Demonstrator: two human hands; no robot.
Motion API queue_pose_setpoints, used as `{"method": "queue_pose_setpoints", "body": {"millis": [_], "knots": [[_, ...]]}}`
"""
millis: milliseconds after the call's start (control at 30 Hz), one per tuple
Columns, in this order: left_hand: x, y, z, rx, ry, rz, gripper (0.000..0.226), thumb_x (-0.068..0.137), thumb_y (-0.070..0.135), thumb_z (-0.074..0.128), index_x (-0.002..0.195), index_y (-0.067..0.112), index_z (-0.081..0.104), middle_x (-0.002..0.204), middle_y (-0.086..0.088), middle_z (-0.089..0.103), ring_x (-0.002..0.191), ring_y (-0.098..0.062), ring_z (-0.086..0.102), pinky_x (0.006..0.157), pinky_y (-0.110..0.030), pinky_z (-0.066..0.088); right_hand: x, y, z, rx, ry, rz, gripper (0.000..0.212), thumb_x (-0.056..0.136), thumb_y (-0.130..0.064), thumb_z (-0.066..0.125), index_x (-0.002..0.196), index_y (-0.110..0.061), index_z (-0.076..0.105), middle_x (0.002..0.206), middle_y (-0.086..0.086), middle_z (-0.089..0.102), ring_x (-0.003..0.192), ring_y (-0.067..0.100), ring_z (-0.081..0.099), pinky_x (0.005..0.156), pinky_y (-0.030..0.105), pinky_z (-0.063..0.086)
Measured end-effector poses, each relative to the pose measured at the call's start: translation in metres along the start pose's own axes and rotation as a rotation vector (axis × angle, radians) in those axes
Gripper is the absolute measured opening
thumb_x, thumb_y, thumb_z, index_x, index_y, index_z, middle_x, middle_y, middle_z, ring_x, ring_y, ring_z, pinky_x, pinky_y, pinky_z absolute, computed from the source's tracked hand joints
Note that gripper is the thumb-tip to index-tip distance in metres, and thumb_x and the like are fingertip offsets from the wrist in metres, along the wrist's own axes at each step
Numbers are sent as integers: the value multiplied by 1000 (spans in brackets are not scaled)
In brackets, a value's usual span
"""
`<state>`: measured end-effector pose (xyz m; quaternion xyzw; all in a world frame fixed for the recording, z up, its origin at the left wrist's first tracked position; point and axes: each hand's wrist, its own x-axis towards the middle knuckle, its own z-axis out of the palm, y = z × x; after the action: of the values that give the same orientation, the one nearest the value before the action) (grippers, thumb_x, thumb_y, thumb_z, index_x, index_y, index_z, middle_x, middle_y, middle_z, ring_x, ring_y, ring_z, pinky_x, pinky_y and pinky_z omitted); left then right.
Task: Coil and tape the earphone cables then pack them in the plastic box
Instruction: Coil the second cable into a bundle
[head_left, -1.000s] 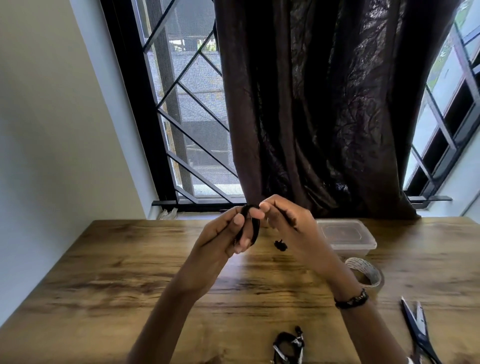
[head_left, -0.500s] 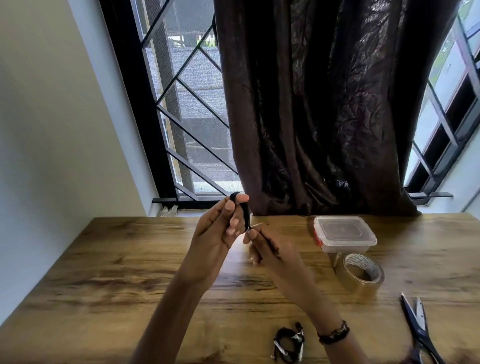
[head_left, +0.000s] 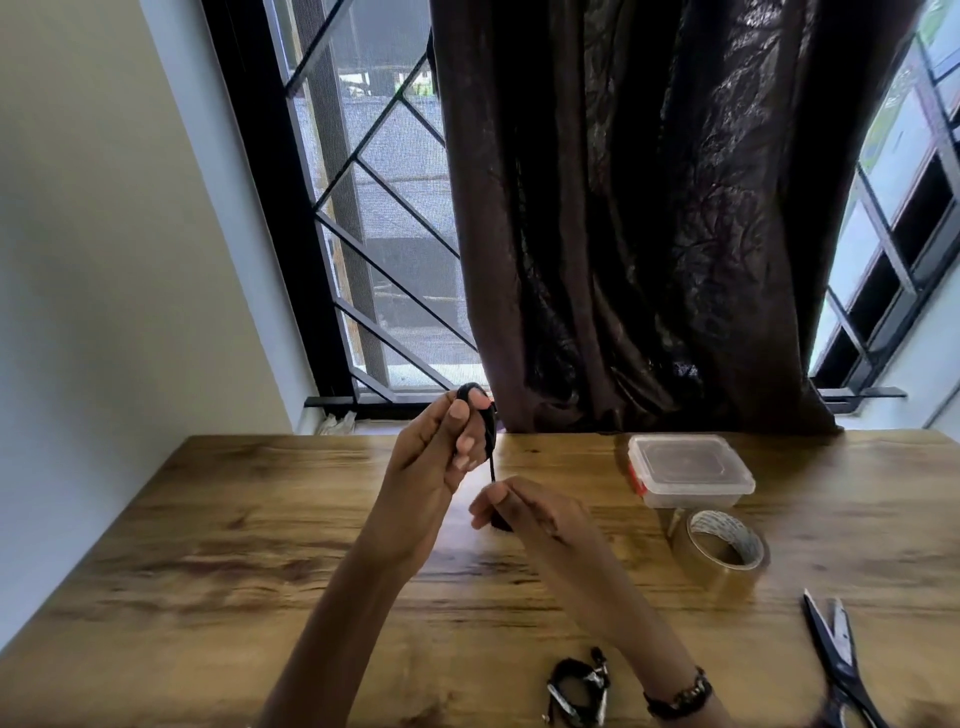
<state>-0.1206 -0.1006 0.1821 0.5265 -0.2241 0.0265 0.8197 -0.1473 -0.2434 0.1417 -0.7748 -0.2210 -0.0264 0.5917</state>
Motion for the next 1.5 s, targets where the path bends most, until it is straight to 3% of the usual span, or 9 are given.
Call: {"method": "queue_pose_setpoints", "body": {"millis": [133,400,633,800,967,1167,1333,1400,1500], "knots": [[1,6,-2,-70,-44,-52,23,99,18,40,90,14,61,63,9,36,55,-2,32,54,-13,36,2,3,-2,16,-8,60,41,100,-44,35,102,-24,70,100,4,69,97,20,64,93,48,47],[-4,20,0,30,-171,-93,21,97,22,43,85,18,60,61,11,34,52,-1,29,51,-12,33,20,-22,-15,207,81,-68,48,98,-53,30,128,-29,59,130,-13,62,127,3,51,113,36,36],[-6,23,2,181,-209,-71,21,99,16,37,86,8,51,63,7,32,56,-8,24,55,-19,26,32,-33,-21,262,7,-204,30,99,-24,49,127,-19,59,115,0,67,117,14,59,101,29,46],[-5,21,0,158,-177,-77,23,99,19,39,82,14,54,61,7,31,55,-6,29,57,-15,34,28,-21,-9,268,95,-131,26,96,-26,54,118,-18,66,110,9,68,107,29,64,83,65,51],[-8,12,-1,202,-137,-92,25,100,21,39,81,19,55,61,8,31,56,-6,30,66,-19,34,23,-15,2,252,215,-90,23,97,-24,55,114,-18,69,94,8,72,91,26,70,72,51,59],[-9,10,-3,180,-112,-105,29,102,21,37,81,22,57,61,12,33,53,-5,30,76,-37,25,21,-16,6,238,243,-35,24,96,-28,56,116,-21,68,101,4,72,97,23,69,72,63,55],[-7,14,-3,-5,-143,-116,30,101,19,37,82,20,60,61,12,36,52,-2,34,66,-20,33,21,-14,2,323,167,0,35,95,-39,52,118,-15,62,105,5,70,94,17,71,80,48,59],[-2,17,-3,-161,-99,-103,32,102,12,35,83,17,60,61,10,39,52,-1,37,56,-15,36,17,-14,7,395,117,-38,29,98,-33,46,112,-11,59,89,1,68,77,14,68,68,29,56],[4,17,-3,-268,-16,-62,22,100,10,35,92,10,56,63,8,46,54,-2,44,55,-14,39,9,-11,18,281,135,-44,19,101,-19,44,101,-10,61,72,-4,56,67,9,53,65,24,45]]}}
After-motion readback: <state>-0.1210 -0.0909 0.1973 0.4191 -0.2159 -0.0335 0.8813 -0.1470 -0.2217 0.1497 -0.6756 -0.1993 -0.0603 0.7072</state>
